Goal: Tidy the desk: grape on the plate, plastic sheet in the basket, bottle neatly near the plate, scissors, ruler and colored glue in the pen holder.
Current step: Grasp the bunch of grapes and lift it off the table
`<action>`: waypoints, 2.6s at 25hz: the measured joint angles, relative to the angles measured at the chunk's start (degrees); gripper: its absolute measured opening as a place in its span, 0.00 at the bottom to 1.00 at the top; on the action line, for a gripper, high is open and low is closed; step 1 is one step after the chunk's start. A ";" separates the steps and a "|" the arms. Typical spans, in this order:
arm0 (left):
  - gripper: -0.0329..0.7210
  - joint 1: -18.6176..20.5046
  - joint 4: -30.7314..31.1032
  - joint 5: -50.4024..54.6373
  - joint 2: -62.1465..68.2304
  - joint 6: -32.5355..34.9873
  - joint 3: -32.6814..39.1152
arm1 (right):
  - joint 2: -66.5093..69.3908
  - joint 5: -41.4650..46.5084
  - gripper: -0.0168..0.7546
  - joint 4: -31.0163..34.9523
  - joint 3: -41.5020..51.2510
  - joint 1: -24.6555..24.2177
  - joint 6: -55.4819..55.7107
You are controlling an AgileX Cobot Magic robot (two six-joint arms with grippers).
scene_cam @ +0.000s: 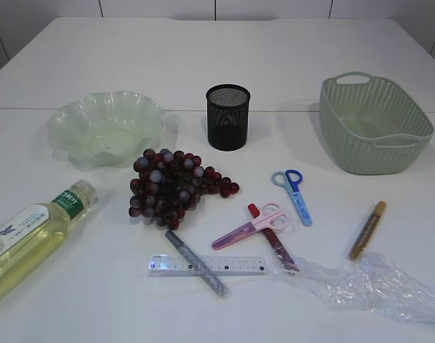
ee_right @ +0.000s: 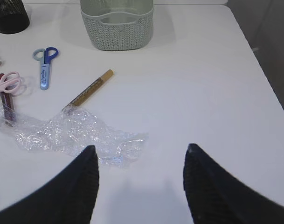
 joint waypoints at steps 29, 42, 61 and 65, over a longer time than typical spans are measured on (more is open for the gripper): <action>0.35 0.00 0.00 0.00 0.00 0.00 0.00 | 0.00 -0.10 0.59 0.00 0.00 0.00 0.00; 0.35 0.00 -0.59 0.00 0.00 0.00 0.00 | 0.00 -0.10 0.59 0.00 0.00 0.00 0.00; 0.36 0.00 -1.18 0.00 0.00 0.00 0.00 | 0.00 -0.10 0.59 0.00 0.00 0.00 0.00; 0.36 0.00 -1.22 0.00 0.00 0.00 0.00 | 0.00 -0.10 0.59 0.00 0.00 0.00 0.00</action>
